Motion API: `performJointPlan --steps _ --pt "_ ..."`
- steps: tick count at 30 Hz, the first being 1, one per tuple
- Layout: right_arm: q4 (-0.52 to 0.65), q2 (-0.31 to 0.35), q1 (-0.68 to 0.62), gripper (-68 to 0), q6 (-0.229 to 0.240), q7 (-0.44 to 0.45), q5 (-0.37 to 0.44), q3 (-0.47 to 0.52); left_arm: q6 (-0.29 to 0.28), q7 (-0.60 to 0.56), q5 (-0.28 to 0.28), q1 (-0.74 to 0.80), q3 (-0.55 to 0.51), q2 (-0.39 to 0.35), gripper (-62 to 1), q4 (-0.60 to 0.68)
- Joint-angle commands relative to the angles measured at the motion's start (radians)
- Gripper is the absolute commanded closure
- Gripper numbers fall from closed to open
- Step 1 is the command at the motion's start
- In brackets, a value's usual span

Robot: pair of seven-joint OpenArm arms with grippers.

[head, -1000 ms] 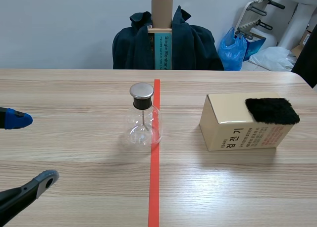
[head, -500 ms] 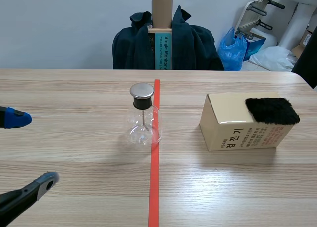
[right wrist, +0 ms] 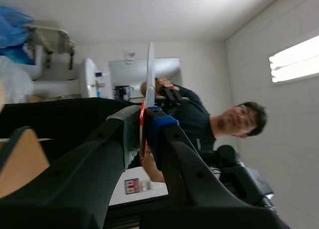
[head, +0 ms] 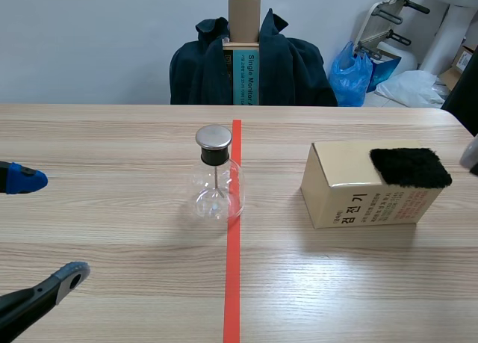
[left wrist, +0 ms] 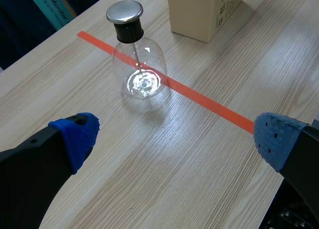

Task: Do the electroscope experiment.
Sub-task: 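Rub the plate on the fur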

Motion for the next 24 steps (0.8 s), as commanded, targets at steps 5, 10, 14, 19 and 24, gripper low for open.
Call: performJointPlan --steps 5,10,14,19,24 --pt "-0.083 -0.003 0.018 -0.8 -0.014 0.017 -0.036 -0.03 -0.002 -0.014 -0.011 -0.003 0.006 0.006 -62.3 0.006" --pt "-0.166 -0.029 0.018 -0.8 -0.005 0.061 -0.065 -0.034 -0.002 -0.014 -0.011 -0.003 0.006 0.006 -62.3 0.006" --pt "-0.208 -0.04 0.018 -0.8 0.005 0.117 -0.099 -0.034 -0.002 -0.014 -0.01 -0.003 0.006 0.006 -62.3 0.006" --pt "-0.232 -0.042 0.017 -0.8 0.041 0.165 -0.121 -0.034 -0.002 -0.014 -0.01 -0.003 0.006 0.006 -62.3 0.006" --pt "-0.238 -0.042 0.015 -0.8 0.083 0.196 -0.125 -0.034 -0.002 -0.014 -0.011 -0.003 0.006 0.006 -62.3 0.006"
